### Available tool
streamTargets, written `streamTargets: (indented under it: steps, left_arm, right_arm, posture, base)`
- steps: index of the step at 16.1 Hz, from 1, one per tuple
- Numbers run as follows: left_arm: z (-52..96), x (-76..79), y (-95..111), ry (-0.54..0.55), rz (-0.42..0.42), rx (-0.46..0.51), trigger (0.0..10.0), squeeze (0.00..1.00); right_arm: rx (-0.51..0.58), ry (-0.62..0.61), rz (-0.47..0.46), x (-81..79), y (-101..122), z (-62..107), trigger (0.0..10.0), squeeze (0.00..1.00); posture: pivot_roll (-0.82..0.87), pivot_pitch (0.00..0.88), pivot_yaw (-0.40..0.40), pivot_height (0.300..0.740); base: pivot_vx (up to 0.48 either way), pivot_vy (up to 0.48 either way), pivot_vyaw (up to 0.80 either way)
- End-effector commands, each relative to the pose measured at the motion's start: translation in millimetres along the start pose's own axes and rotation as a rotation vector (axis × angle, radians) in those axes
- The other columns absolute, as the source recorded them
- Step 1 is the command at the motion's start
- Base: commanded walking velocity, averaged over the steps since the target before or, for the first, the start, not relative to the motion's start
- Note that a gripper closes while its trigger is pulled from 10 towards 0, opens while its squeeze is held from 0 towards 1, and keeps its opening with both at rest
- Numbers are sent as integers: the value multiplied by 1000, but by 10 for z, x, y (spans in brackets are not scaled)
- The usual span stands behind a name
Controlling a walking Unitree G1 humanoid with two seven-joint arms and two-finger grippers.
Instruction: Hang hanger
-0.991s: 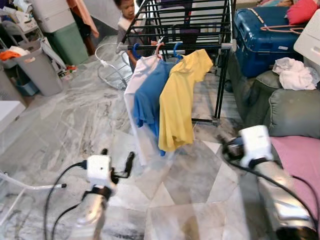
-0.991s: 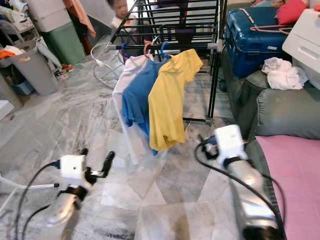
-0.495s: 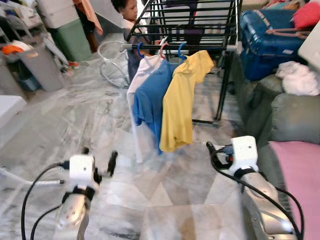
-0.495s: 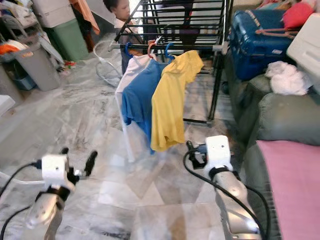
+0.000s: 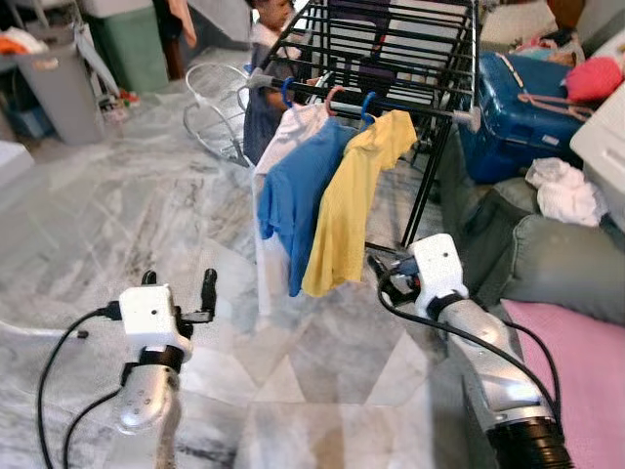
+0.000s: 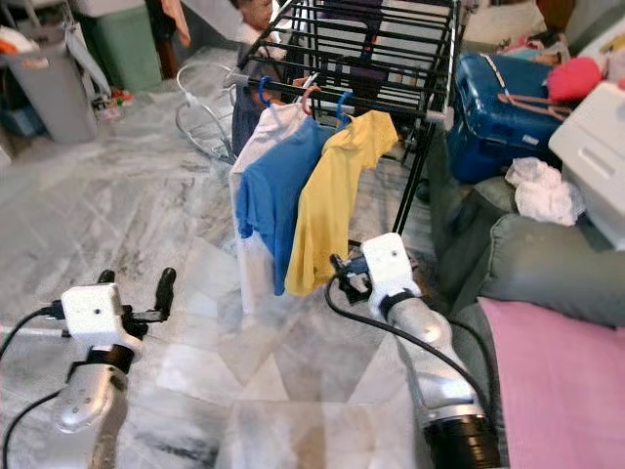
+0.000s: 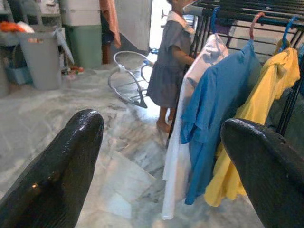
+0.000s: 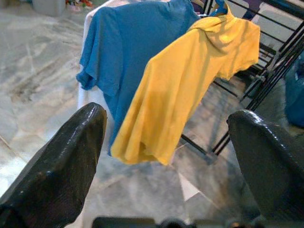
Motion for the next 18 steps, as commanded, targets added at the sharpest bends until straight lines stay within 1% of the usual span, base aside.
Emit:
streamTargets:
  steps: [1,2,3,5,6,7,9,10,12,13,14,15,16,17,18]
  left_arm:
    - [-29,66,-5,-6,-2,-1,10000,0]
    - [-57,104,13,-8,8,0,10000,0]
    - [-101,161,55,-36,-11,8,10000,0]
    - [-145,162,84,-29,-24,20,10000,0]
    - [-141,15,67,25,-12,12,10000,0]
    - [-99,-50,29,51,-15,0,10000,0]
    - [-53,-47,-20,48,-24,-13,10000,0]
    - [-8,-103,-65,57,-38,-29,10000,0]
    - [20,-143,-115,61,-51,-46,10000,0]
    - [24,-176,-147,75,-47,-57,10000,0]
    - [14,-161,-175,80,-34,-66,10000,0]
    - [-10,-95,-197,69,-15,-73,10000,0]
    - [-20,-66,-201,61,-8,-75,10000,0]
    - [-38,-8,-208,44,1,-79,10000,0]
    - [-125,154,-266,-18,7,-96,10000,0]
  right_arm:
    - [-11,-24,1,78,-38,2,10000,0]
    - [-17,-54,-12,144,-61,17,10000,0]
    - [-33,-82,-38,176,-150,79,10000,0]
    - [-64,-106,-48,199,-305,165,10000,0]
    - [-86,-134,-70,192,-373,220,10000,0]
    - [-89,-140,-67,210,-386,270,10000,0]
    - [-93,-140,-66,246,-407,299,10000,0]
    - [-91,-133,-59,239,-405,274,10000,0]
    - [-88,-144,-61,264,-394,237,10000,0]
    - [-80,-161,-76,281,-365,224,10000,0]
    - [-71,-170,-83,283,-337,228,10000,0]
    - [-63,-175,-85,279,-312,240,10000,0]
    - [-61,-176,-85,275,-304,247,10000,0]
    - [-57,-180,-89,277,-297,262,10000,0]
    - [-59,-224,-114,349,-314,346,10000,0]
  posture:
    - [-35,0,-51,740]
    - [-36,0,-31,740]
    - [-38,0,11,740]
    - [-48,0,50,740]
    - [-57,0,58,740]
    - [-69,0,58,740]
    - [-61,0,50,740]
    - [-60,0,58,740]
    - [-68,0,65,740]
    - [-89,0,83,740]
    - [-105,0,97,740]
    - [-125,0,112,740]
    - [-125,0,112,740]
    - [-146,0,126,740]
    - [-200,0,139,740]
  base:
    - [0,0,0]
    - [0,0,0]
    - [0,0,0]
    - [0,0,0]
    - [0,0,0]
    - [0,0,0]
    - [0,0,0]
    - [0,0,0]
    - [0,0,0]
    - [0,0,0]
    - [0,0,0]
    - [0,0,0]
    - [0,0,0]
    - [0,0,688]
    - [0,0,0]
Point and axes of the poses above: a point about 5 cm out from each wrist's last joint towards the gripper, its own z axis pointing back from the gripper into the wrist, its own y axis along the axis of the wrist's last joint, x = y × z, the point moved 6 cm from there along -z, pointing out of the wrist towards the gripper, and after that the axes turned 7 degrees about z, right-handed, at the moved point
